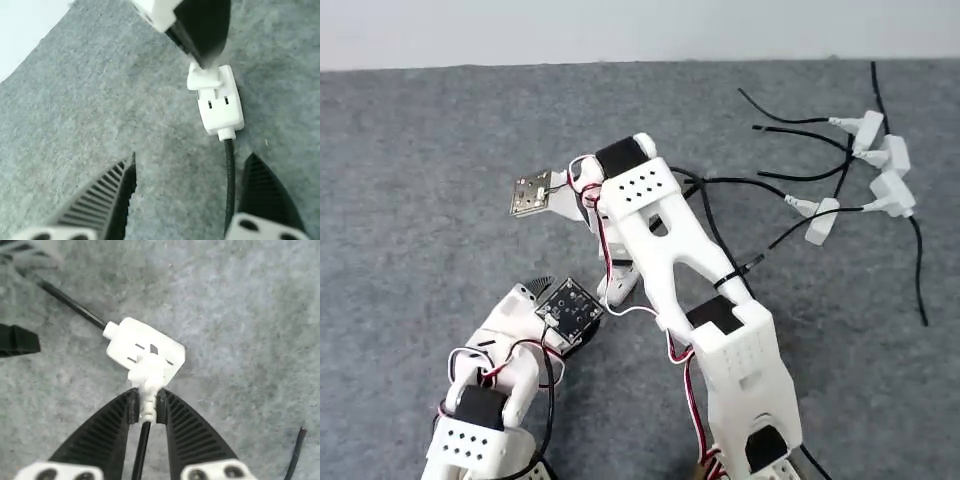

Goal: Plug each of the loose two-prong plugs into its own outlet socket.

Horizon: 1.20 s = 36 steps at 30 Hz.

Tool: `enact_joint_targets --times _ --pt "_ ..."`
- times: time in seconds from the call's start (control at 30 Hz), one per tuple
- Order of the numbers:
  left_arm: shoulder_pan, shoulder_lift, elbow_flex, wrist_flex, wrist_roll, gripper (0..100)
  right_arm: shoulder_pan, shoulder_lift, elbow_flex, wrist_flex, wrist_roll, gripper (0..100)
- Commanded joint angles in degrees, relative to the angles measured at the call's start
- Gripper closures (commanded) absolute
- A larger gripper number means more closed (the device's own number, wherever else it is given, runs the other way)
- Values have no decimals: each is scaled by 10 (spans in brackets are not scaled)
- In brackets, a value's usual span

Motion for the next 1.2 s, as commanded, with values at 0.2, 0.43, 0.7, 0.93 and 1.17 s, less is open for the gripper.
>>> enact_joint_targets --times 0.2,0.43,0.7,0.93,1.17 --pt "4 -4 -7 -10 -5 680 4 -7 -20 29 4 988" --pt "4 -4 -7 -10 -5 680 -8 -8 3 29 4 988" --pt "4 -4 -7 -10 -6 680 -7 -3 11 29 4 988" --pt "4 -4 -7 -10 -6 680 -6 -3 33 29 4 988" --pt "4 -4 -7 -10 -6 680 -15 -2 33 27 4 988"
